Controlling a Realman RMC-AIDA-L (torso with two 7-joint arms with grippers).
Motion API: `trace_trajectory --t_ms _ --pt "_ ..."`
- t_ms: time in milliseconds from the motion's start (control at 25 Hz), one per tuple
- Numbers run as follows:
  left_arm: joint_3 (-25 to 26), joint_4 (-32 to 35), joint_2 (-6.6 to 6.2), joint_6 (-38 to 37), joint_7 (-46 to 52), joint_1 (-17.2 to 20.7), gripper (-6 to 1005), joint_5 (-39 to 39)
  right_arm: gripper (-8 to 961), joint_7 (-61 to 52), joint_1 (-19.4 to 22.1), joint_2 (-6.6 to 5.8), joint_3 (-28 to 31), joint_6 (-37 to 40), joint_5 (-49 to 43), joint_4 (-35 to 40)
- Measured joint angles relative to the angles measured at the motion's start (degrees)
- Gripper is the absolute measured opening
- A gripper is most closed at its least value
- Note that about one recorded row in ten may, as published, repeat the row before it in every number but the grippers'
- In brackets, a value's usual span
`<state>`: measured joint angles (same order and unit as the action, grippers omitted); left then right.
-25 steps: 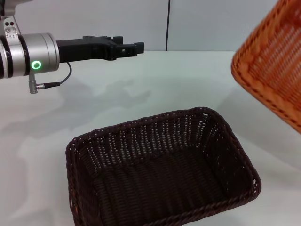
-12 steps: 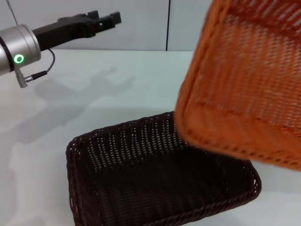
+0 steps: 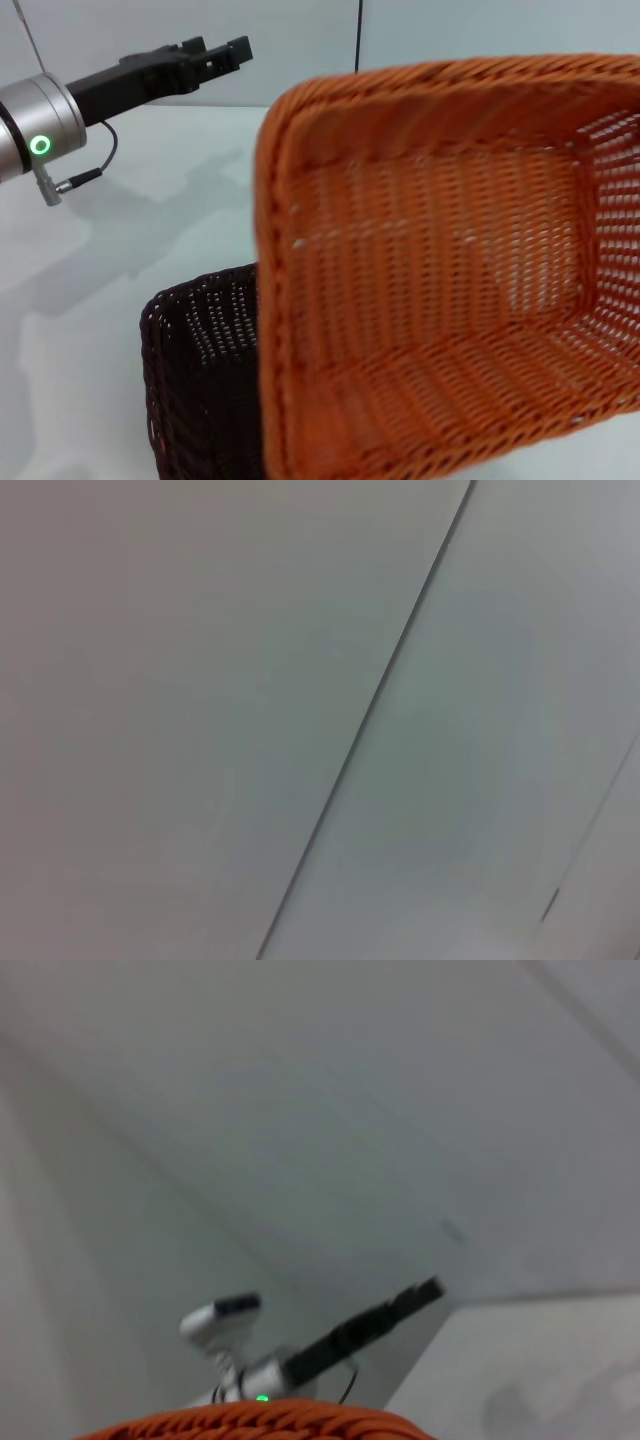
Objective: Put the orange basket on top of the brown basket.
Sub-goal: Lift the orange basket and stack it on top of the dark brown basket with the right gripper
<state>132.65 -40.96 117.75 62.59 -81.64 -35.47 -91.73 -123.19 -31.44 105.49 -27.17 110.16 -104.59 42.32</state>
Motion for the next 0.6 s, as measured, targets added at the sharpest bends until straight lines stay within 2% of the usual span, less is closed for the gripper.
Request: trace_trajectory --t_ms 120,200,280,320,360,480,600 --pt "-0.05 1.20 0.09 0.29 -0.04 0.23 824 0.17 364 0.20 -2.27 -0.07 -5.10 -0.54 -0.23 -0.89" --pt "-0.01 1.44 0.10 0.37 -0.12 0.59 824 0.46 363 0.38 -2.53 0.19 -6.21 -0.99 -0.24 -0.94" --pt "0.00 1.51 0.11 0.42 -0.22 0.75 824 0.64 363 0.98 -2.84 1.22 -8.77 -2.37 -0.27 -1.13" --pt "0.01 2.01 0.11 0.54 -0.62 1.26 824 1.36 363 1.70 -3.06 2.52 -10.72 -4.22 -0.44 -1.50" --pt "0.02 2.16 0.11 0.57 -0.69 1.42 824 1.52 363 1.70 -3.06 2.52 -10.72 -4.22 -0.44 -1.50" --pt "-0.02 2.32 0.11 0.60 -0.72 1.75 824 1.84 363 2.15 -3.55 3.81 -12.17 -6.92 -0.96 -2.44" --pt "-0.33 2.34 0.11 0.59 -0.98 2.12 824 2.14 362 2.26 -4.43 4.38 -13.39 -9.09 -1.32 -4.01"
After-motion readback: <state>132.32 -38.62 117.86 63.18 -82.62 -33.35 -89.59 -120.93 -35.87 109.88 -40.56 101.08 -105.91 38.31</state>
